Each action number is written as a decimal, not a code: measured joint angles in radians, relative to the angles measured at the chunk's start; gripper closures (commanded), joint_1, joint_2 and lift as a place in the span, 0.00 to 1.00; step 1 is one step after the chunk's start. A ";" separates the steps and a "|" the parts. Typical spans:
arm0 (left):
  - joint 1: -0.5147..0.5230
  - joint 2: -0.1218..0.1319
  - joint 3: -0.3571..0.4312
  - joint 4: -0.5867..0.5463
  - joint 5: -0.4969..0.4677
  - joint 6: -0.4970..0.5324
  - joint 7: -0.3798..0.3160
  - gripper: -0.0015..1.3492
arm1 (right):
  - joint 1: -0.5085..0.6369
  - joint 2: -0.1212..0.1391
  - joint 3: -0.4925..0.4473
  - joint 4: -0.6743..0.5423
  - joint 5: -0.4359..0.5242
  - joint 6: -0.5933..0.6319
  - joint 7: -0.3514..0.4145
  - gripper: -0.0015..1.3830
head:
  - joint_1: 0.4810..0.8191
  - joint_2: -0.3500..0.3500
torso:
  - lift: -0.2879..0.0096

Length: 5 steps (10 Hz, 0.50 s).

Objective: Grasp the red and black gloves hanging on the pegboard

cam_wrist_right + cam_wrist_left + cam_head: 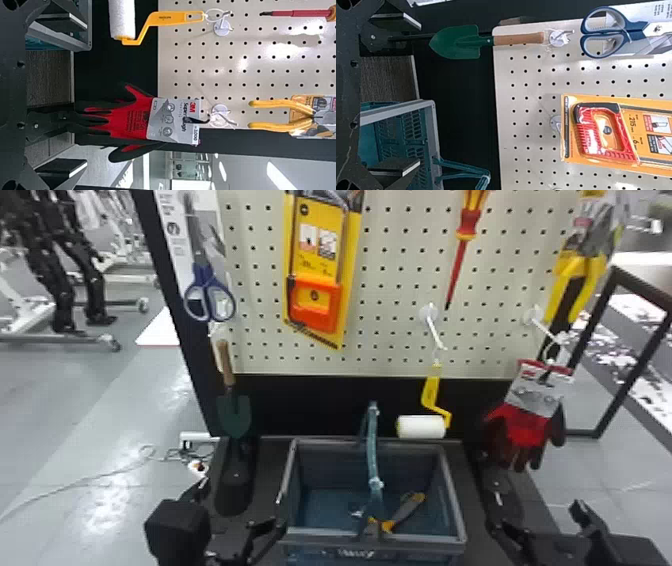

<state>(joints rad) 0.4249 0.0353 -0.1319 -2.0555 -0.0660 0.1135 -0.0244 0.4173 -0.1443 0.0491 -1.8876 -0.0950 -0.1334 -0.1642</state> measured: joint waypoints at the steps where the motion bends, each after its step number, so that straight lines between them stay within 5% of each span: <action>1: 0.000 0.000 -0.001 0.000 0.000 0.001 0.000 0.08 | 0.000 0.000 0.000 0.000 0.001 0.000 -0.001 0.08 | 0.20 0.50 | 0.63; 5: -0.001 0.000 -0.003 0.000 -0.001 0.005 0.000 0.08 | -0.003 0.000 -0.005 -0.006 0.001 0.016 0.000 0.07 | 0.20 0.50 | 0.63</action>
<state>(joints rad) 0.4239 0.0352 -0.1349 -2.0555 -0.0671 0.1181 -0.0245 0.4140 -0.1442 0.0439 -1.8940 -0.0936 -0.1173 -0.1641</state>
